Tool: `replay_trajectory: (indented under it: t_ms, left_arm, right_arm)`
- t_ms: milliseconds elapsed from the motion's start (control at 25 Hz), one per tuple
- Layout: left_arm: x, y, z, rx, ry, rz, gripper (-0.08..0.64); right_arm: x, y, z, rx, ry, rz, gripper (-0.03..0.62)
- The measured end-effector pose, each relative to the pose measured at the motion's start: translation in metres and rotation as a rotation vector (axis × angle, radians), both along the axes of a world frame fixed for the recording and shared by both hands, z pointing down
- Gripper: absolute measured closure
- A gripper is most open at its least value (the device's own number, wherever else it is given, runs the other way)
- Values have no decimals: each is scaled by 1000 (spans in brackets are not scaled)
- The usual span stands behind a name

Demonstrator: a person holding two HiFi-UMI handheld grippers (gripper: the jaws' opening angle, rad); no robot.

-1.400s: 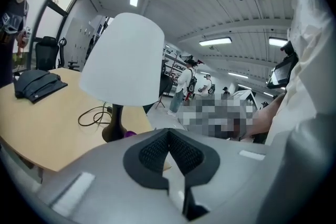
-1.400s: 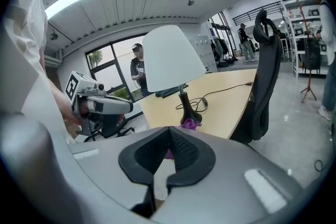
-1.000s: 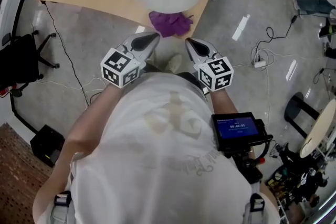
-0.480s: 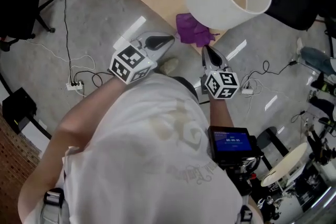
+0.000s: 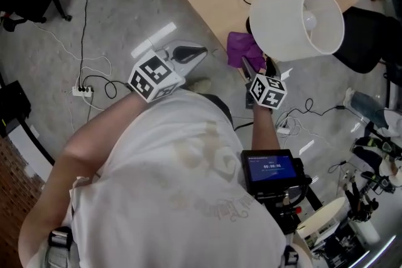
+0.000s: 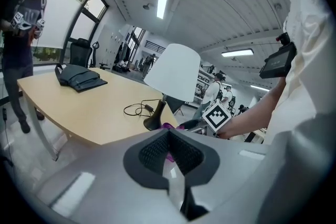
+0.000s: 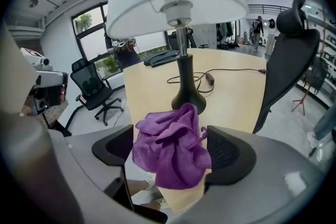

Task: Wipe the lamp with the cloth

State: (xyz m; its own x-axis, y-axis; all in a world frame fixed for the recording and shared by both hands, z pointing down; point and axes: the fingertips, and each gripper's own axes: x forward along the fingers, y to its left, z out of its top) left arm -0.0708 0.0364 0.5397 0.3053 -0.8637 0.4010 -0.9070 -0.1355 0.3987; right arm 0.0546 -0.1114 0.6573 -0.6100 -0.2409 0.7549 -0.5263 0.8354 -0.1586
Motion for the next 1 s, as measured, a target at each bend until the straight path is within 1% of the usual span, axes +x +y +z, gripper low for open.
replay_trajectory:
  t_ms: [160,240,320,400,520,560,640,680,800,880,960,1000]
  left_arm:
    - [-14,12,3,-20,-8,-24,558]
    - [-22,17,5,-30,-16,-33,558]
    - [-26,22,6,-39,-24,-33,558]
    - [-30,24,6,-43,-30,-30,558]
    - [-37,29,5,-46,-39,-25,558]
    - [-39,29,4,-44,-42,-21,558]
    - [-41,28,4,-38,-44,-5,558]
    - [-42,26,3,-35,-45,6,558]
    - [-39,17,2,-21,-47,54,558]
    - [-34,9,1,-13,-48,82,558]
    - [-31,1,0,-9,-48,103,558]
    - [-31,-2,-1,-7,-46,112,558]
  right_arm:
    - [-19,12,28,-19,90,-60,120]
    - [-29,20,39,-2,133,-93,117]
    - [-32,23,49,36,181,-108,118]
    - [-31,21,54,84,219,-119,154]
    - [-29,24,51,120,216,-129,171]
    - [-27,25,50,125,211,-124,194]
    - [-21,26,49,131,209,-107,280]
    - [-18,27,49,131,212,-105,311]
    - [-13,31,49,131,241,-124,349]
    - [-11,31,48,126,260,-138,392]
    - [-6,30,45,115,259,-125,427]
    - [-3,30,42,107,249,-104,440]
